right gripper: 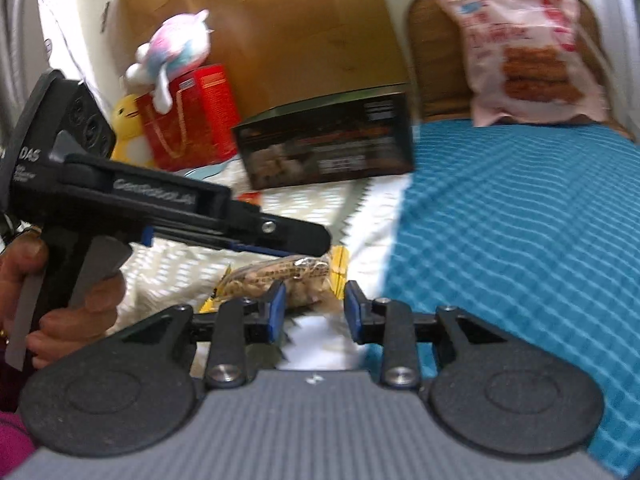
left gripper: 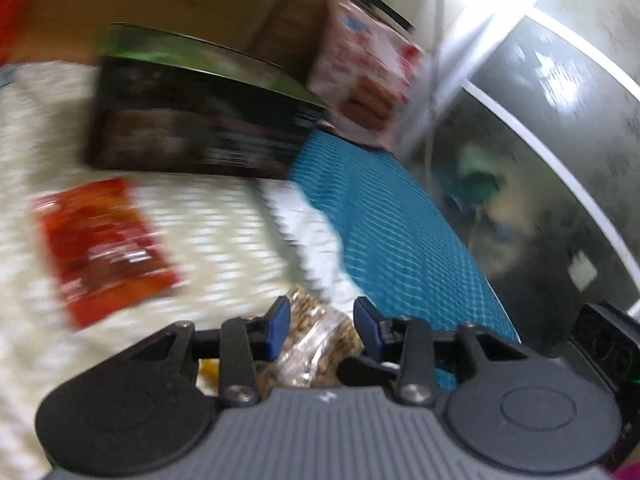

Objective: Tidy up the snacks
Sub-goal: 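Lower the left tool onto the clear nut bag and close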

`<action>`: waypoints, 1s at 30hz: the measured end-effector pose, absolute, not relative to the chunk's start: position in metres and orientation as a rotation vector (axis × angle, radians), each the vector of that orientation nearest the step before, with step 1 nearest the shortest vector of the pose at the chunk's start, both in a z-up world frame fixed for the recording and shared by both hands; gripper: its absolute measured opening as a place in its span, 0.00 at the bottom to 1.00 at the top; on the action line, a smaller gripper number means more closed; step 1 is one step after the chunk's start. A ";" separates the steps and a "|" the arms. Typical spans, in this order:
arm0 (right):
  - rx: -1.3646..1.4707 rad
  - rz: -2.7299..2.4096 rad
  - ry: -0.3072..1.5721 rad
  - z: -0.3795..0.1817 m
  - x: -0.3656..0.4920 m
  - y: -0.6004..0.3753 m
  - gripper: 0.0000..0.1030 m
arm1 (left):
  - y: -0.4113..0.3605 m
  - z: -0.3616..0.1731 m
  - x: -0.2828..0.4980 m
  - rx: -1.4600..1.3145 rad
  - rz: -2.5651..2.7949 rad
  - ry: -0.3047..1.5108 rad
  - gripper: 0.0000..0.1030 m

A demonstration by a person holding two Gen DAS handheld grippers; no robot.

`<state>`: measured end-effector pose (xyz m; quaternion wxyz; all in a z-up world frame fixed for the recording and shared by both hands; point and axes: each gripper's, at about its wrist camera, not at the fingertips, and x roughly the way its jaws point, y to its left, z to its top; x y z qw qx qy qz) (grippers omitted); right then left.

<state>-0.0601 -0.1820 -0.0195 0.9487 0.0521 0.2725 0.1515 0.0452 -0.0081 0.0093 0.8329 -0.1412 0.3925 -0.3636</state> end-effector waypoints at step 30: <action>-0.034 0.462 0.534 -0.010 -0.045 -0.178 0.30 | 0.008 0.004 0.041 -0.397 -0.794 0.948 0.36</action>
